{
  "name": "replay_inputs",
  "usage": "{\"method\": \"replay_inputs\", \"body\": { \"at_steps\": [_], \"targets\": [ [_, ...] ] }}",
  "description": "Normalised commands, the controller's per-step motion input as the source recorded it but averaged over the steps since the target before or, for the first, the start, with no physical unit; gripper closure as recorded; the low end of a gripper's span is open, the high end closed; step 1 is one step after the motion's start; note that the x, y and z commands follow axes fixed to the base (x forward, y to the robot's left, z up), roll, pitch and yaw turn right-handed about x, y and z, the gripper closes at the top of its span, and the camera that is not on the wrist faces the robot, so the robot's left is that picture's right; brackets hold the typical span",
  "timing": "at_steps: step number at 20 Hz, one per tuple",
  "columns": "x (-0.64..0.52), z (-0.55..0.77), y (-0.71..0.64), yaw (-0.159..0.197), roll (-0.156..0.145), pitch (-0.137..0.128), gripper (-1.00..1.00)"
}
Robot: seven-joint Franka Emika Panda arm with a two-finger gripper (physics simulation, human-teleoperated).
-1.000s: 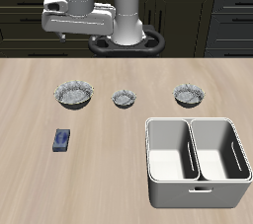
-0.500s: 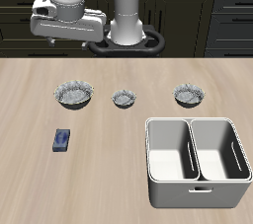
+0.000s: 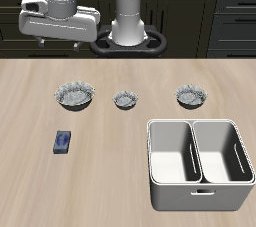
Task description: Place the cream cheese in the smallest bowl
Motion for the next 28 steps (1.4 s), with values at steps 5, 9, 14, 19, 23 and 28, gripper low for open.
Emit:
{"method": "replay_inputs", "body": {
  "at_steps": [5, 9, 14, 19, 23, 28],
  "targets": [
    [0.25, 0.01, -0.09, 0.002, -0.008, -0.012, -1.00],
    [0.28, 0.02, 0.04, 0.001, 0.026, -0.007, -1.00],
    [0.19, 0.11, 0.06, -0.014, 0.011, -0.028, -1.00],
    [0.27, 0.13, -0.02, -0.017, 0.015, -0.009, -1.00],
    [0.22, 0.03, 0.00, 0.007, 0.047, -0.010, -1.00],
    [0.20, -0.09, -0.03, 0.010, 0.028, 0.040, -1.00]
  ]
}}
